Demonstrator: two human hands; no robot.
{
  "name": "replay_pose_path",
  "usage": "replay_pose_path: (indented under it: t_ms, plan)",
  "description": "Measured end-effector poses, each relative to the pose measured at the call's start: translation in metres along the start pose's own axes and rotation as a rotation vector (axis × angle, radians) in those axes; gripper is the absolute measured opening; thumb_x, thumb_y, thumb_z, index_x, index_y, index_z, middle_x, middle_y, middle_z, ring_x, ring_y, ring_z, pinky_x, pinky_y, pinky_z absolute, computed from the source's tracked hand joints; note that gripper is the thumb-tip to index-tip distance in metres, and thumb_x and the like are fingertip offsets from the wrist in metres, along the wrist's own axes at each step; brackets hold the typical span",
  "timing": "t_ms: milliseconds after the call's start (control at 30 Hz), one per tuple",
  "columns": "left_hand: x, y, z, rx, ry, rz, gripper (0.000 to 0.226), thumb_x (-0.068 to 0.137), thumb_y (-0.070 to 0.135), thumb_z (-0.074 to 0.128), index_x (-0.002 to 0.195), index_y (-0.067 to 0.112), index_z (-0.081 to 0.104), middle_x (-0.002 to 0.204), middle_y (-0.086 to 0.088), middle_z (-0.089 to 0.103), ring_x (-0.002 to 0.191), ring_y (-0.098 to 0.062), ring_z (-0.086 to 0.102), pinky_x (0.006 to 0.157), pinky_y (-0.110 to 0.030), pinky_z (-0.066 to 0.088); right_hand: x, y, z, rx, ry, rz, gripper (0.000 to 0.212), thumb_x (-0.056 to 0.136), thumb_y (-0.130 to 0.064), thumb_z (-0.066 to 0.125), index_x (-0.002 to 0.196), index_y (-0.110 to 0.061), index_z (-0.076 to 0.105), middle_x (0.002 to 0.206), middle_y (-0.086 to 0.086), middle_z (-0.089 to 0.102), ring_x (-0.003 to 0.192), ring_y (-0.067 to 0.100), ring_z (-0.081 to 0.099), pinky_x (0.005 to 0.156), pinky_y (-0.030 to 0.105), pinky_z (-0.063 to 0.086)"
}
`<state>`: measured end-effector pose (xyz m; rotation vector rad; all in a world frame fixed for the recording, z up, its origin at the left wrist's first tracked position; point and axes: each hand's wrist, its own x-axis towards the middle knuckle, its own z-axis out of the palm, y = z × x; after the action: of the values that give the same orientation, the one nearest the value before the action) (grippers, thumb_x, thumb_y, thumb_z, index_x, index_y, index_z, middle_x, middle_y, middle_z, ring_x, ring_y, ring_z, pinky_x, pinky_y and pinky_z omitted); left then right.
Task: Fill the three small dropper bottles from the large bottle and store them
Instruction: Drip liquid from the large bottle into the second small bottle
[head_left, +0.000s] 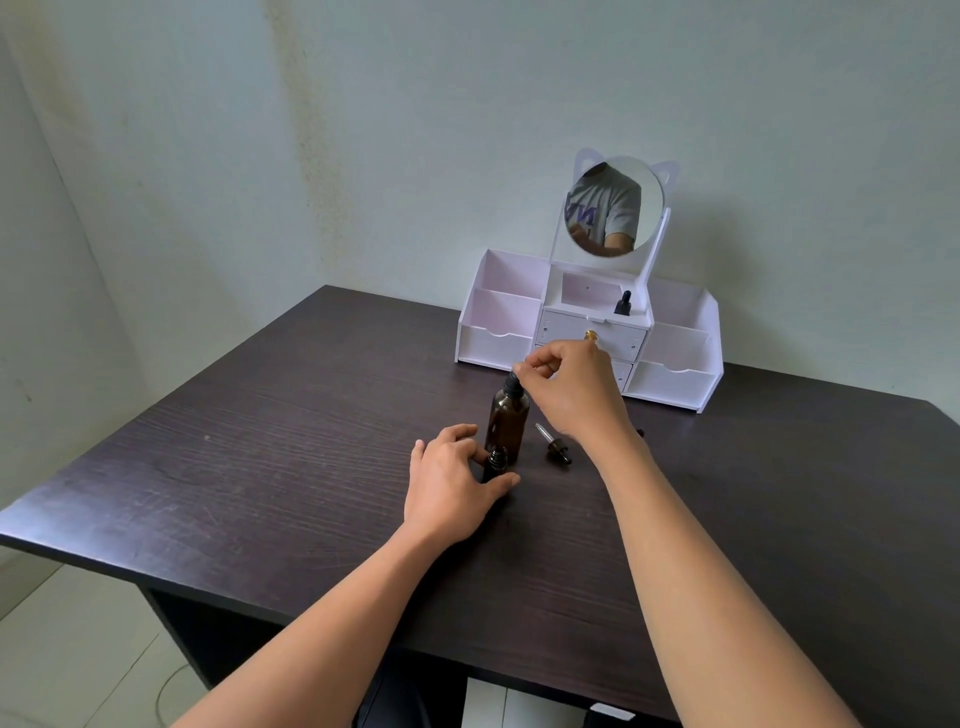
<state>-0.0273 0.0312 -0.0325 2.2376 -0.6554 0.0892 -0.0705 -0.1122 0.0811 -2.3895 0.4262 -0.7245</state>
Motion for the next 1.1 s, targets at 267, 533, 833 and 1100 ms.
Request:
replay_pose_path:
  t_ms: [267, 533, 833, 1100]
  plan:
    - [0.0000, 0.0001, -0.0002, 0.005, -0.002, 0.000, 0.036, 0.076, 0.059, 0.075, 0.094, 0.029, 0.072, 0.146, 0.010, 0.046, 0.133, -0.010, 0.043, 0.121, -0.046, 0.011, 0.0027, 0.0001, 0.0075, -0.063, -0.013, -0.067, 0.014, 0.096, -0.019, 0.062, 0.088, -0.014, 0.071, 0.070, -0.008, 0.061, 0.062, 0.002, 0.056, 0.061, 0.019, 0.044]
    - [0.0004, 0.0012, -0.0003, 0.009, -0.009, -0.013, 0.036, 0.076, 0.059, 0.075, 0.095, 0.029, 0.071, 0.147, 0.010, 0.045, 0.134, -0.011, 0.042, 0.121, -0.047, 0.011, 0.0024, -0.0017, 0.0057, 0.006, 0.004, -0.033, 0.015, 0.090, -0.025, 0.070, 0.097, -0.012, 0.073, 0.078, -0.001, 0.070, 0.072, 0.009, 0.064, 0.072, 0.025, 0.053]
    - [-0.0012, 0.0020, -0.0017, 0.003, 0.001, -0.012, 0.035, 0.076, 0.058, 0.075, 0.093, 0.028, 0.071, 0.147, 0.010, 0.045, 0.135, -0.012, 0.040, 0.121, -0.046, 0.012, 0.0034, -0.0004, 0.0080, -0.038, 0.009, -0.073, 0.010, 0.094, -0.017, 0.065, 0.089, -0.013, 0.073, 0.068, -0.010, 0.059, 0.063, 0.001, 0.056, 0.067, 0.023, 0.046]
    - [0.0007, 0.0020, -0.0005, 0.006, -0.009, -0.015, 0.035, 0.076, 0.059, 0.075, 0.092, 0.028, 0.070, 0.147, 0.011, 0.045, 0.135, -0.010, 0.040, 0.121, -0.045, 0.010, 0.0029, 0.0020, 0.0083, 0.002, 0.027, -0.049, 0.012, 0.092, -0.022, 0.068, 0.096, -0.012, 0.072, 0.065, -0.011, 0.059, 0.063, 0.002, 0.058, 0.069, 0.024, 0.050]
